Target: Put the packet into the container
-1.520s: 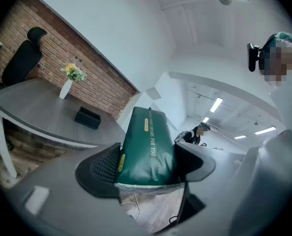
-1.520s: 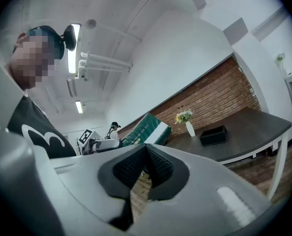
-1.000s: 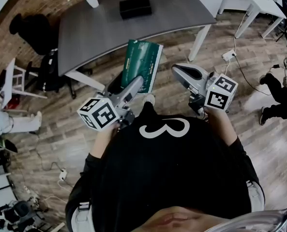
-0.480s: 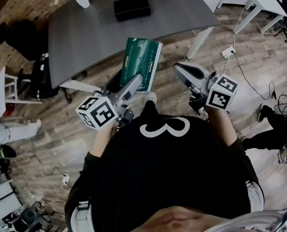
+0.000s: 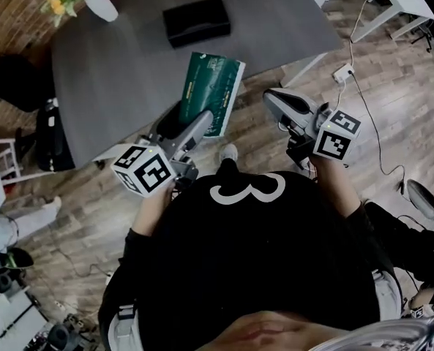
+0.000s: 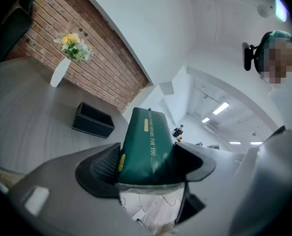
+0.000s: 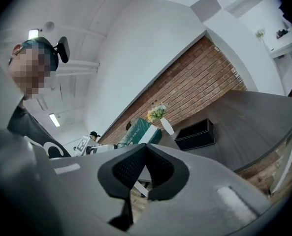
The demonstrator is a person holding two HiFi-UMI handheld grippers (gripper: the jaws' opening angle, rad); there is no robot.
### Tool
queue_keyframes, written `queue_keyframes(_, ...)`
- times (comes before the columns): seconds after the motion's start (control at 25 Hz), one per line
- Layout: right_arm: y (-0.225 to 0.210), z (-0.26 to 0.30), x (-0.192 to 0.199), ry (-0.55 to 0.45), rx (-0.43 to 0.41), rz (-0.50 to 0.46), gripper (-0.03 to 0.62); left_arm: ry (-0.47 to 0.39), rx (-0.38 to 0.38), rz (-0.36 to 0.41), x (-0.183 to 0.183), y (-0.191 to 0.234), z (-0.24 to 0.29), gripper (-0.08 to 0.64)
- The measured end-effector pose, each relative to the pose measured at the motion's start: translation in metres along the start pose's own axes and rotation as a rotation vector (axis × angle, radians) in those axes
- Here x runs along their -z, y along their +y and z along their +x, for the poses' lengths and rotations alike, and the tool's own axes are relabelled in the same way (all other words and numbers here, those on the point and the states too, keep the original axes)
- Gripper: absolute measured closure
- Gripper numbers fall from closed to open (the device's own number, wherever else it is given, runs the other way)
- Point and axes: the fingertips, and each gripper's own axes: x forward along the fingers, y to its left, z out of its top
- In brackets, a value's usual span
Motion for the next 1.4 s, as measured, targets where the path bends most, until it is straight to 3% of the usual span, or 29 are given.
queue_keyframes(0.36,-0.025,0.065,-0.038,0.007,0.024,-0.027,0.591,0.04,0.044,0.11,-0.06,0.053,0.021,0.192)
queue_keyframes(0.72,-0.036,0.057,-0.041,-0.044,0.023,-0.046,0.591,0.053,0.076,0.277,-0.082,0.055,0.032,0.193)
queue_keyframes(1.2,-0.097,0.092,-0.083,-0.021,-0.001,0.011,0.591,0.088,0.049,0.461,-0.155,0.085,0.085,0.193)
queue_keyframes(1.4,-0.124,0.103,-0.102,-0.009,0.0,0.02,0.591,0.127,0.108,0.564,-0.174,0.09,0.112,0.195)
